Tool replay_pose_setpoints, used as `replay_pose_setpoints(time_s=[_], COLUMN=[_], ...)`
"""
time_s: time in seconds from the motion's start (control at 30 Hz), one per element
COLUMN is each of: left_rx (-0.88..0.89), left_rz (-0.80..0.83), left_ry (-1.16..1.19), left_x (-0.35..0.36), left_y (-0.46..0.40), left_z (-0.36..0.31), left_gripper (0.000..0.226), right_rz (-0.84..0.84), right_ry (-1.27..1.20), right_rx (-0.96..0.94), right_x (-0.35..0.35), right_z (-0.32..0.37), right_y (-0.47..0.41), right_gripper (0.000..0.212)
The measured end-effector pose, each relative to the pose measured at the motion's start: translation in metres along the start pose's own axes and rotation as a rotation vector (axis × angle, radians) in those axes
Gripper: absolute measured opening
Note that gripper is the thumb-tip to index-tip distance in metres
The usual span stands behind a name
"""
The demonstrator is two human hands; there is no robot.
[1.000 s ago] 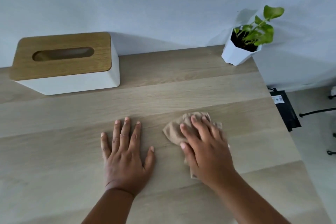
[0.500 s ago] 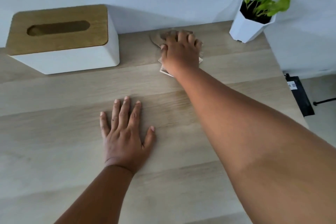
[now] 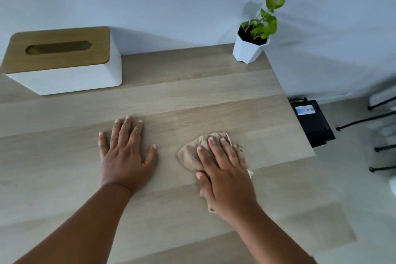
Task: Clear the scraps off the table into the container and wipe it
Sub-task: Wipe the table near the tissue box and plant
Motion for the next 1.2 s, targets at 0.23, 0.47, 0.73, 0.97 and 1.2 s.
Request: replay_pose_setpoints(time_s=[0.23, 0.47, 0.73, 0.97, 1.2], left_rx=[-0.005, 0.004, 0.029, 0.034, 0.026], left_rz=[-0.027, -0.033, -0.026, -0.023, -0.019], left_ry=[0.014, 0.019, 0.015, 0.004, 0.018], left_x=[0.001, 0.001, -0.001, 0.001, -0.002], left_y=[-0.001, 0.000, -0.006, -0.006, -0.006], left_z=[-0.001, 0.002, 0.002, 0.002, -0.002], left_gripper=[0.078, 0.078, 0.080, 0.080, 0.082], right_rz=[-0.018, -0.015, -0.050, -0.069, -0.112], right_ry=[0.048, 0.114, 0.022, 0.040, 0.028], right_rx=[0.237, 0.475, 0.020, 0.006, 0.043], right_x=[-0.029, -0.026, -0.016, -0.032, -0.030], right_z=[-0.106, -0.073, -0.093, -0.146, -0.162], right_y=[0.064, 0.001, 0.099, 0.132, 0.124], right_gripper=[0.061, 0.064, 0.060, 0.057, 0.059])
Point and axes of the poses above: each hand's wrist, its own y-axis away from the middle knuckle, its own x-axis out of the palm, z = x × y, the point moved 1 cm from there along -y, towards the middle knuckle, and after that the axes turned 11 degrees about x, right-handed, at the moved point
